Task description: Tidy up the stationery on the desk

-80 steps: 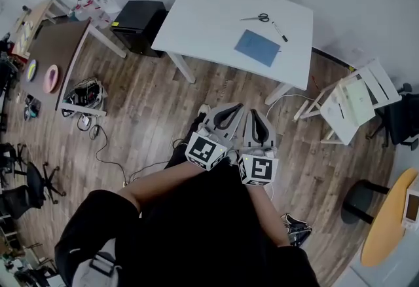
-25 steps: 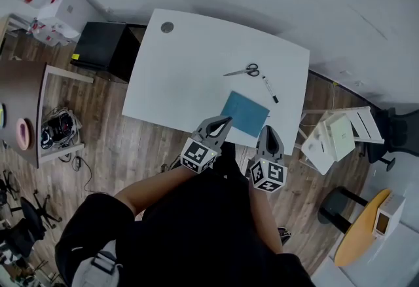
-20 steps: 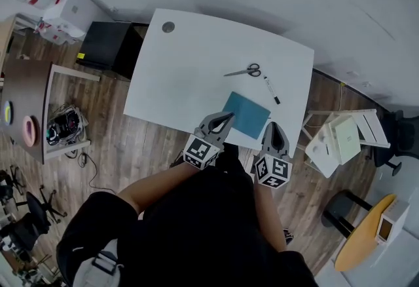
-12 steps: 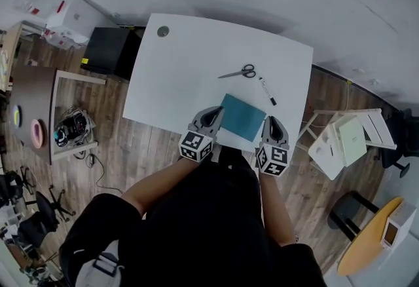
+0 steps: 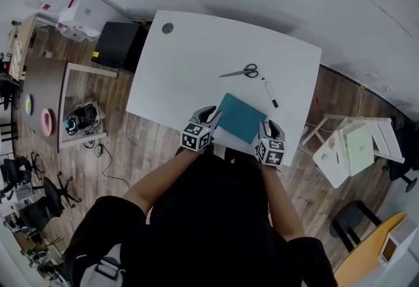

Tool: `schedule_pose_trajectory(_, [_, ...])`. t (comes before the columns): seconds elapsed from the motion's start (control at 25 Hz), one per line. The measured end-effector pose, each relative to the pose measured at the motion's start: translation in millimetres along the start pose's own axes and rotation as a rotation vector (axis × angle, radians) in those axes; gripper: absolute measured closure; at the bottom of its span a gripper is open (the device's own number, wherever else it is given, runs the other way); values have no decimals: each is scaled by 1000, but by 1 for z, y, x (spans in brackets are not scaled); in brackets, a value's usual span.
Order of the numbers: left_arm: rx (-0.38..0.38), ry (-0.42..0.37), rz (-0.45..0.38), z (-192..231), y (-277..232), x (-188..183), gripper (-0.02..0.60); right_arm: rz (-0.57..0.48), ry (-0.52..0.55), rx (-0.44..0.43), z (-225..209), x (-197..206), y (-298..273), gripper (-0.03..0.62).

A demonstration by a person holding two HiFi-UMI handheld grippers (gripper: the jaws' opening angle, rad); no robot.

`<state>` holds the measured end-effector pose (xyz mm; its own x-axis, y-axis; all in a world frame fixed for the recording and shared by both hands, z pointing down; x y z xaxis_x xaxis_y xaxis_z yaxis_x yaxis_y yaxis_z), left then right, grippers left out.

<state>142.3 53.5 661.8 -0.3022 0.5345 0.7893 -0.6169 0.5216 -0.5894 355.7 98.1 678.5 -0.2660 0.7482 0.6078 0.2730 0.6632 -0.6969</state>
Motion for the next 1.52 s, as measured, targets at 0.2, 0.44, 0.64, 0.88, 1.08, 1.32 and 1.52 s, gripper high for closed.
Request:
schedule_pose_trajectory(0.2, [-1,11,92,4,-22,30,448,96,-13,18,-17,23,-24,470])
schedule_pose_trajectory(0.44, [37,52,186,20,-38,64,430,186,-81,65,-21,47,-46,462])
schedule_pose_trajectory(0.64, [125,-9,248,16,-53,77,430,209,-139,109,-21,56,-54,461])
schedule_pose_trajectory(0.88, [205,-42,271,19,-55,80,430,207,-179,175,-20,54,-52,452])
schedule_pose_trajectory(1.08, [285,-7,273,16,-59,83,426,163,-327,242,-24,57,-49,453])
schedule_pose_trajectory(1.32, [329,-3,271,18,-56,81,426,156,-339,290,-18,56,-49,471])
schedule_pose_trajectory(1.52, [367,32,271,33,-52,82,426,178,-335,282,-6,55,-56,471])
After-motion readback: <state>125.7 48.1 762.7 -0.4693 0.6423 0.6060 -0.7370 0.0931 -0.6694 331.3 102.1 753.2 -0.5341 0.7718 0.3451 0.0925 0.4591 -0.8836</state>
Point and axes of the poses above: the fingertips, and each gripper's own axes: y backward along the fingers, z to its left, x out of its underside, the point moved 3 cm from there along y, backward along the fingers, and after that the axes turned 11 degrees about -y, right-handed, at the moved point
